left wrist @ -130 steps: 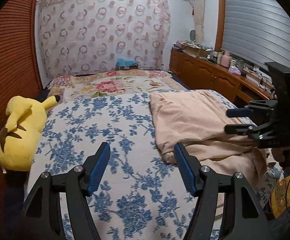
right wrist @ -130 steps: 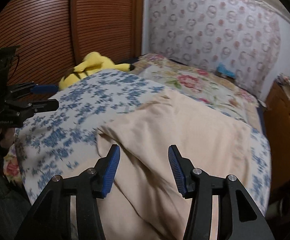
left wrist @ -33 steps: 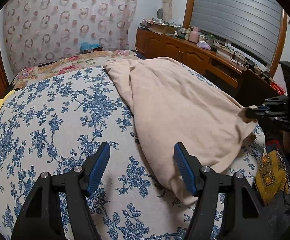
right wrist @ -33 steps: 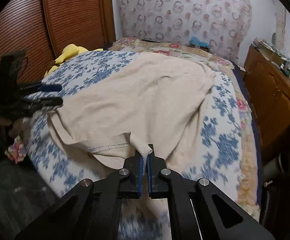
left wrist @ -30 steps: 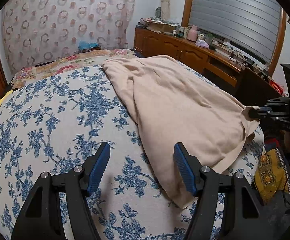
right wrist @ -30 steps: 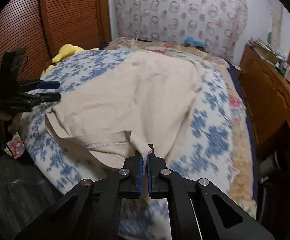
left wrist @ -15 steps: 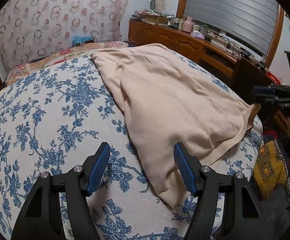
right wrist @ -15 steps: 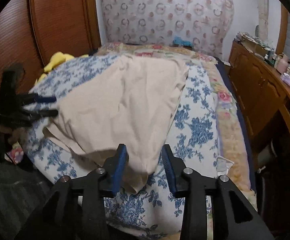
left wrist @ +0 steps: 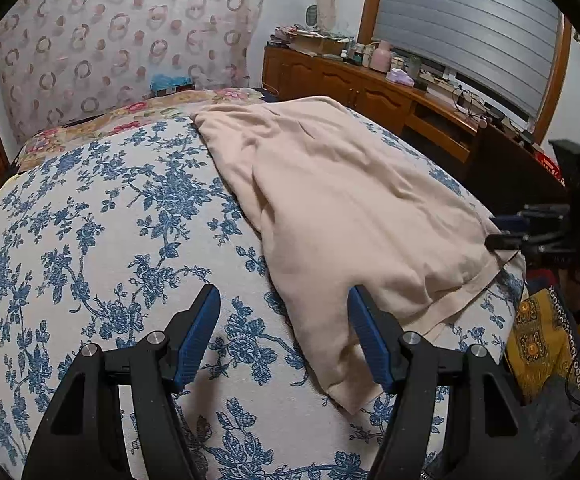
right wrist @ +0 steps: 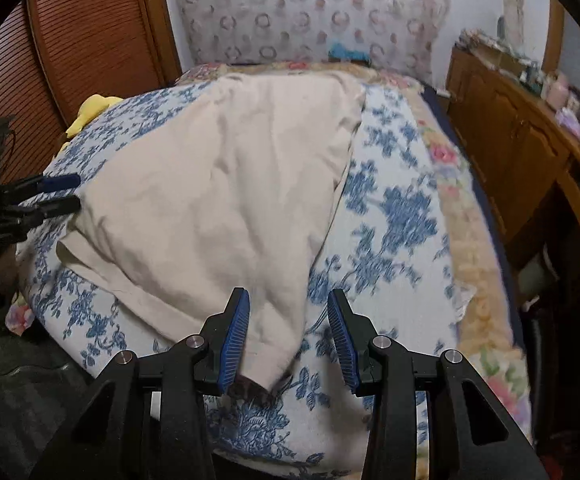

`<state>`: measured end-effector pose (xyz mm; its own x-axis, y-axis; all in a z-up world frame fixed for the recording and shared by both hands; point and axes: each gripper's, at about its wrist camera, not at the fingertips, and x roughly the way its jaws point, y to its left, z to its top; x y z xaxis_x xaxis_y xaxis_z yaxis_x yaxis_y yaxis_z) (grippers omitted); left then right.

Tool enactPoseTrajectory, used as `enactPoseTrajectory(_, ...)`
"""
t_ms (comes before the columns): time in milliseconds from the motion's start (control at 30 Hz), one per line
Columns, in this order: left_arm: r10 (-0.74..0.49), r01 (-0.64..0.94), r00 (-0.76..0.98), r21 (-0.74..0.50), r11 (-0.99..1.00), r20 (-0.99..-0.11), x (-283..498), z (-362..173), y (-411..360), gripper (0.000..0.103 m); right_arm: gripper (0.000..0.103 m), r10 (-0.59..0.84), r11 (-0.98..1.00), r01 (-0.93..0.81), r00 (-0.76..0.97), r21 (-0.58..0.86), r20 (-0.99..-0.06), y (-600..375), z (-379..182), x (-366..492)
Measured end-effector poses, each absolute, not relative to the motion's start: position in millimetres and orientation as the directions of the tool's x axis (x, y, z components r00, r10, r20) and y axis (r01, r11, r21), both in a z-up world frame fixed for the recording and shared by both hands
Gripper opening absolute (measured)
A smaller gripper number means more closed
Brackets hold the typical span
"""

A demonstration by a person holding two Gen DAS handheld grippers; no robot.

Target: Fold small clothes

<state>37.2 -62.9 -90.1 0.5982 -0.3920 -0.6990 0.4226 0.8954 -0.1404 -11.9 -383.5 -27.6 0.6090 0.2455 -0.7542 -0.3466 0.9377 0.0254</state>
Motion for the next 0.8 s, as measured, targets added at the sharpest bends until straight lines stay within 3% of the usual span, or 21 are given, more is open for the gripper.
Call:
enactPoseTrajectory(33,-0.391,0.421,0.598,-0.141,0.896,-0.699,38,-90,-62,0.067,0.042,0.261,0.933,-0.358,0.600,0.038,-0.757,-382,-29,-12)
enactPoseTrajectory(67,-0.391,0.419,0.599,-0.142,0.897,-0.699,38,-90,-62,0.067,0.035,0.267,0.930,-0.367,0.598,0.039,-0.756,-381,-29,-12)
enactPoseTrajectory(100,-0.390,0.419,0.598,-0.142,0.897,-0.700,38,-90,-62,0.067,0.019,0.280,0.923,-0.383,0.593,0.042,-0.755,-379,-29,-12)
enactPoseTrajectory(167,-0.390,0.420,0.598,-0.141,0.897,-0.701,38,-90,-62,0.067,0.004,0.300,0.911,-0.410,0.592,0.040,-0.748,-378,-29,-13)
enactPoseTrajectory(200,-0.391,0.421,0.598,-0.141,0.896,-0.700,38,-90,-62,0.067,0.002,0.297,0.909,-0.415,0.601,0.027,-0.742,-378,-26,-15)
enactPoseTrajectory(800,-0.449,0.469,0.536,-0.189,0.862,-0.715,34,-101,-75,0.065,0.002,0.243,0.932,-0.363,0.651,-0.015,-0.719,-393,-20,-24)
